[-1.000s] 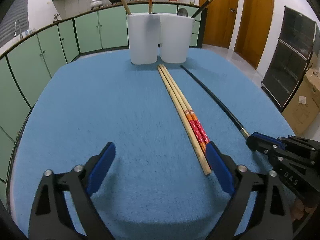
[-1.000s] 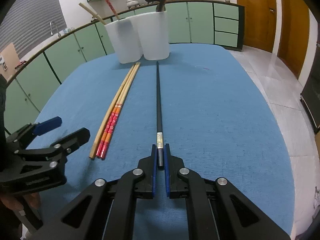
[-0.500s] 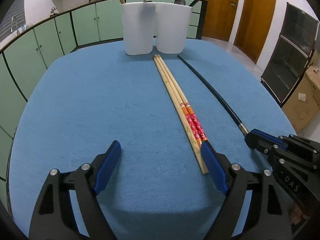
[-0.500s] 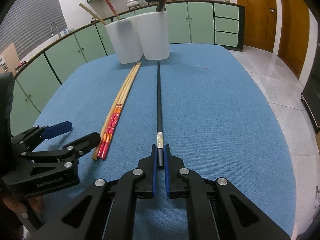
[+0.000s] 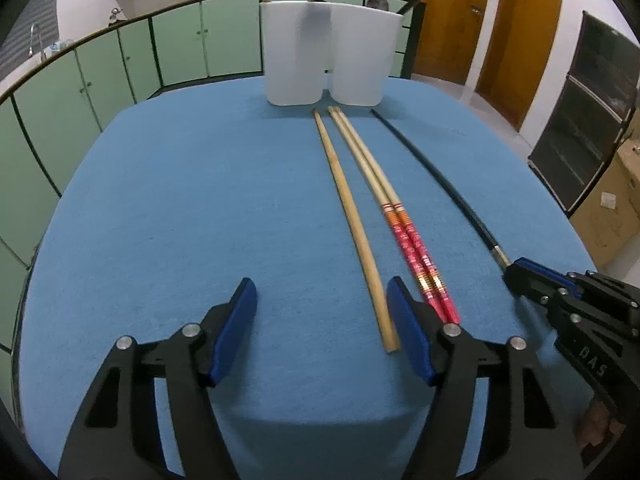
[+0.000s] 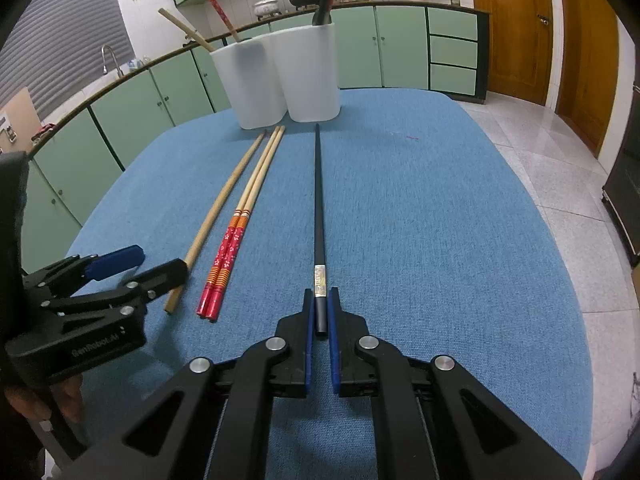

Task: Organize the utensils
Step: 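Grasp the other plain wooden chopstick with the left tool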

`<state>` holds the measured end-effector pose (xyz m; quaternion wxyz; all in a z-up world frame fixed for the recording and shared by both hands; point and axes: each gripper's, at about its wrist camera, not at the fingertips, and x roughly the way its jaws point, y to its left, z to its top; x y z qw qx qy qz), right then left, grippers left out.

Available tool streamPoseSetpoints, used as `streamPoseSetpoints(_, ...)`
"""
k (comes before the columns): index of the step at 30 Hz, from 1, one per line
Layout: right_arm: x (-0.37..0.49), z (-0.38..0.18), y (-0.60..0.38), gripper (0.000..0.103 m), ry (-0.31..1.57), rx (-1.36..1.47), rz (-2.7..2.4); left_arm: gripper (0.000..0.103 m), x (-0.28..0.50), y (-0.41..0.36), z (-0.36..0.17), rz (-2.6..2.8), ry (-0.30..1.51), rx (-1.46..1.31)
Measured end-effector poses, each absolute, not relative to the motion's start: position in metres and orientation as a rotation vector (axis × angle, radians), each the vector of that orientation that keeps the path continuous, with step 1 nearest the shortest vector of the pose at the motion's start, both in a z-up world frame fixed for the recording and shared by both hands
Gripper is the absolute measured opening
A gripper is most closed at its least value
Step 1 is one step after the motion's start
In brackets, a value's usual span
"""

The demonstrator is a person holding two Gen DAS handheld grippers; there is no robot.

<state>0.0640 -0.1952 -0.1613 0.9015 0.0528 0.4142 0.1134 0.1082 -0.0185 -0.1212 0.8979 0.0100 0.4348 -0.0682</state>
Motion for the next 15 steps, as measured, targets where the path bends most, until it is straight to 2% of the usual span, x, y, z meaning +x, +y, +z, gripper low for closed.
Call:
streamPoseSetpoints(5, 0.0643, -0.1601, -0.1936, 0.007, 0.858, 0.101, 0.234, 0.062, 0.1083, -0.0194, -0.1205, -0.139, 0.909, 0.004)
streamPoseSetpoints(8, 0.0645, -0.1595, -0.1939, 0.007, 0.856, 0.106, 0.231, 0.052, 0.1095, -0.0235, -0.1210, -0.136, 0.903, 0.009)
streamPoseSetpoints(15, 0.0662, -0.1602, -0.1923, 0.007, 0.856, 0.112, 0.222, 0.050, 0.1086, -0.0254, -0.1213, -0.121, 0.896, 0.001)
